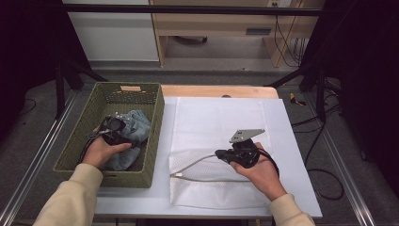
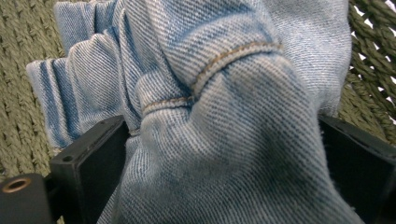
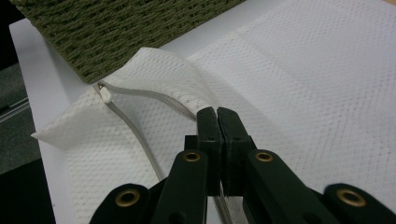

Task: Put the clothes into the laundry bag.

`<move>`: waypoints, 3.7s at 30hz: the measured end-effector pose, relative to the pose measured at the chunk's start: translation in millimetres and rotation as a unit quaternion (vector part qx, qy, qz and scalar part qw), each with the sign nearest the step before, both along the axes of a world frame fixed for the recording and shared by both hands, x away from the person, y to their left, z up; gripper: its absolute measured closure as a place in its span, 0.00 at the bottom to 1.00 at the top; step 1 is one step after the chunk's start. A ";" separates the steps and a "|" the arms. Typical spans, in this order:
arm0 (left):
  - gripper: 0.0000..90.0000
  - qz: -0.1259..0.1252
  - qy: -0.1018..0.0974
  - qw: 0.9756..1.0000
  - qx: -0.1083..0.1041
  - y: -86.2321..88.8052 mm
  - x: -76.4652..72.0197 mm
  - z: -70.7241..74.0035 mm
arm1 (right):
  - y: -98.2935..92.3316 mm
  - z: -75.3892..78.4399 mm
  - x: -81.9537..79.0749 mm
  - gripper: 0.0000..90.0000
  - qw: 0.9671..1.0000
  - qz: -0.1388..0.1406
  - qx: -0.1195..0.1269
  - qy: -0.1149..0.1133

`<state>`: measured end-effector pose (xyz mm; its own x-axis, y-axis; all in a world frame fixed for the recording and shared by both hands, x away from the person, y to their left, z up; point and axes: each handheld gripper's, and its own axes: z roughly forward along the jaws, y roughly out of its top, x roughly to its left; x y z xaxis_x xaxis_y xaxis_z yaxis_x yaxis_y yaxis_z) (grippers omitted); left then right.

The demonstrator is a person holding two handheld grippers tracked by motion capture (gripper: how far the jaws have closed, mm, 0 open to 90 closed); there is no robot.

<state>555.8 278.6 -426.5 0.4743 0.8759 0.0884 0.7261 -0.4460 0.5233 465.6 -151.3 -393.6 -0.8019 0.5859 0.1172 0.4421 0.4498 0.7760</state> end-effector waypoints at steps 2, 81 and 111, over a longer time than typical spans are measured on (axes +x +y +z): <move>0.06 0.001 -0.001 1.000 0.001 0.0 0.1 0.1 | 0.1 0.3 0.1 0.99 1.000 -0.001 -0.001 0.001; 0.72 -0.013 -0.212 0.974 -0.077 2.1 -95.1 125.7 | -8.4 27.1 -8.6 0.99 1.000 0.000 -0.004 0.009; 0.72 -0.138 -0.233 0.955 -0.124 -81.5 -136.3 146.1 | -9.6 25.6 -5.9 0.99 0.999 -0.003 0.016 0.028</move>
<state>419.4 197.1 -280.4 0.6503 0.7443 0.1522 0.2618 -0.4076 0.8748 459.7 -161.0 -368.0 -0.7907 0.5851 0.1803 0.4872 0.4230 0.7640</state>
